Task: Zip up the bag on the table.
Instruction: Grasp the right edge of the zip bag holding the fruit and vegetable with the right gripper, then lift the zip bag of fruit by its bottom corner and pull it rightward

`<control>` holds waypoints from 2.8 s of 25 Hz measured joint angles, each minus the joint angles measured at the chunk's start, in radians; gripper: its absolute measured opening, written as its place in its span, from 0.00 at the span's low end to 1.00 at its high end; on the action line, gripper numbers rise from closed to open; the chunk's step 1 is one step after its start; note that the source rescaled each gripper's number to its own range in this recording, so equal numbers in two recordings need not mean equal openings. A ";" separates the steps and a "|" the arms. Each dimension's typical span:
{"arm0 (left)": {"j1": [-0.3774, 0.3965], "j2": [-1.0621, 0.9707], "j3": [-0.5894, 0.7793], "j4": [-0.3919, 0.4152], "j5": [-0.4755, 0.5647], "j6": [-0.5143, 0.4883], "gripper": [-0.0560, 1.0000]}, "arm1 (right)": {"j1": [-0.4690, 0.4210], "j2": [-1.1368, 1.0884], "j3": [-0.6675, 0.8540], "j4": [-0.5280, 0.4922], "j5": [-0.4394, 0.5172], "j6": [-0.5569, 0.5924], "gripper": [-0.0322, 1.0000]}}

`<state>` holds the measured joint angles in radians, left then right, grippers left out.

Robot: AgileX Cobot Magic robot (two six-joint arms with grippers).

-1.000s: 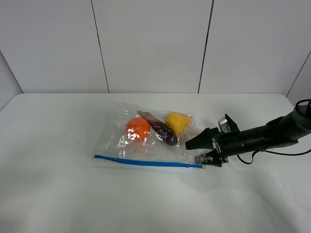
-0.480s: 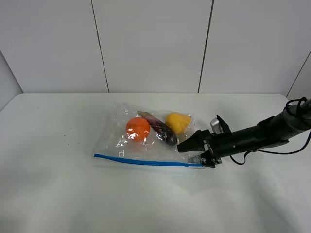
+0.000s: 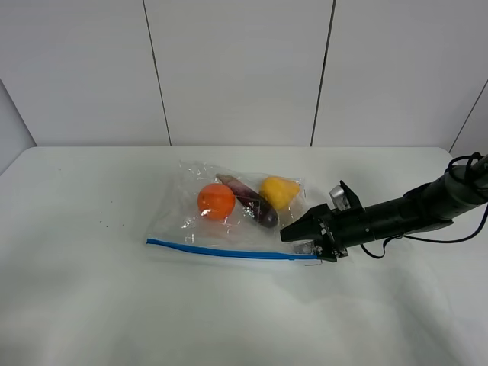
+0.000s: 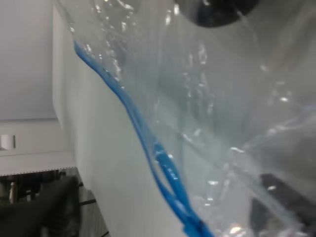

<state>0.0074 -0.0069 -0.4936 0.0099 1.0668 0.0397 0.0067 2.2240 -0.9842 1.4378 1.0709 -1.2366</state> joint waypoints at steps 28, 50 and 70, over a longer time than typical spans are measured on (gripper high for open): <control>0.000 0.000 0.000 0.000 0.000 0.000 1.00 | 0.000 0.000 0.000 0.005 -0.052 -0.003 0.40; 0.000 0.000 0.000 0.000 0.000 0.000 1.00 | 0.000 0.000 0.000 0.020 -0.077 -0.026 0.03; 0.000 0.000 0.000 0.000 0.000 0.000 1.00 | 0.000 -0.157 -0.002 0.010 0.055 0.024 0.03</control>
<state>0.0074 -0.0069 -0.4936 0.0099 1.0668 0.0397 0.0067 2.0671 -0.9859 1.4473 1.1259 -1.2122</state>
